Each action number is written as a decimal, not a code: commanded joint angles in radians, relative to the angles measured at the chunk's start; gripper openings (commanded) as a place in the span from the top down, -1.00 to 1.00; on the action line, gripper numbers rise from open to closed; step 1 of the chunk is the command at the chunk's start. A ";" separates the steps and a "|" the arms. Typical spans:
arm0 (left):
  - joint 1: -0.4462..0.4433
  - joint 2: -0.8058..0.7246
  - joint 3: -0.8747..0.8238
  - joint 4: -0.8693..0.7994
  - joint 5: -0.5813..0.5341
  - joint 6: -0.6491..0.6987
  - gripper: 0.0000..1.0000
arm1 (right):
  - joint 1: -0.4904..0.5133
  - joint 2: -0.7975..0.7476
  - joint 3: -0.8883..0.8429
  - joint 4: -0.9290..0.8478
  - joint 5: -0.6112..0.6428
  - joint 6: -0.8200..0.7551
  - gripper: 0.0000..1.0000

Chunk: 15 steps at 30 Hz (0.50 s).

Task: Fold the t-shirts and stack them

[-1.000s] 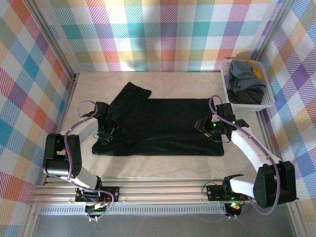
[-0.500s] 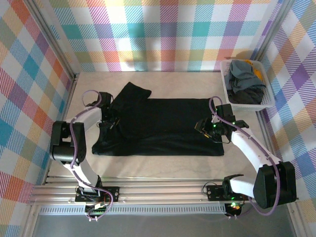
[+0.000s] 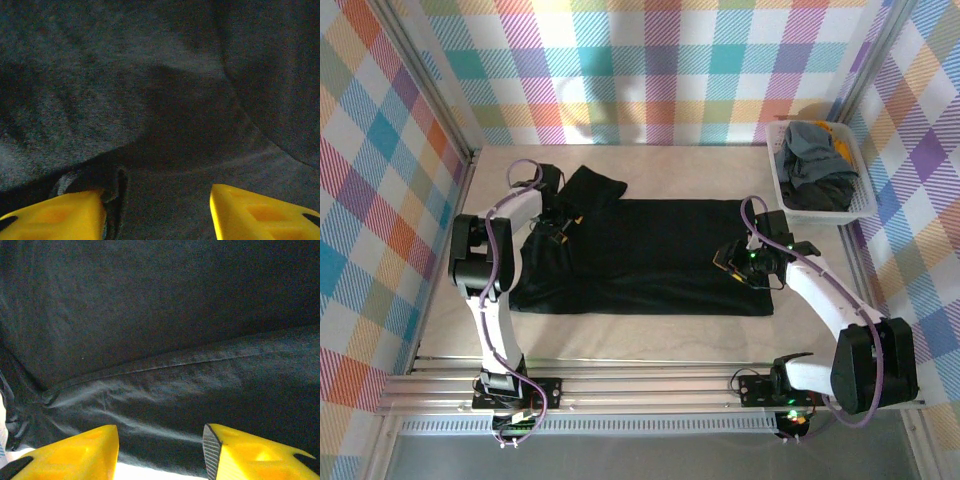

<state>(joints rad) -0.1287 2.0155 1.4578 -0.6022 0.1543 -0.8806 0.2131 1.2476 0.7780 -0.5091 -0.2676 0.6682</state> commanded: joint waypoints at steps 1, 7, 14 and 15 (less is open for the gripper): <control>-0.025 -0.112 -0.017 -0.048 -0.114 0.051 -0.28 | 0.005 -0.004 0.010 -0.003 -0.024 0.001 0.02; -0.056 -0.348 -0.266 -0.034 -0.067 0.008 -0.37 | 0.005 -0.008 0.001 0.010 -0.037 0.004 0.02; -0.141 -0.466 -0.492 0.049 0.029 -0.161 -0.36 | 0.005 -0.001 -0.025 0.134 -0.172 -0.002 0.00; -0.150 -0.465 -0.496 0.040 0.015 -0.169 -0.34 | 0.006 -0.003 -0.030 0.163 -0.203 -0.004 0.00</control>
<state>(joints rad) -0.2485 1.5551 0.9894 -0.5735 0.1497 -0.9764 0.2131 1.2476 0.7673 -0.4393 -0.3645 0.6689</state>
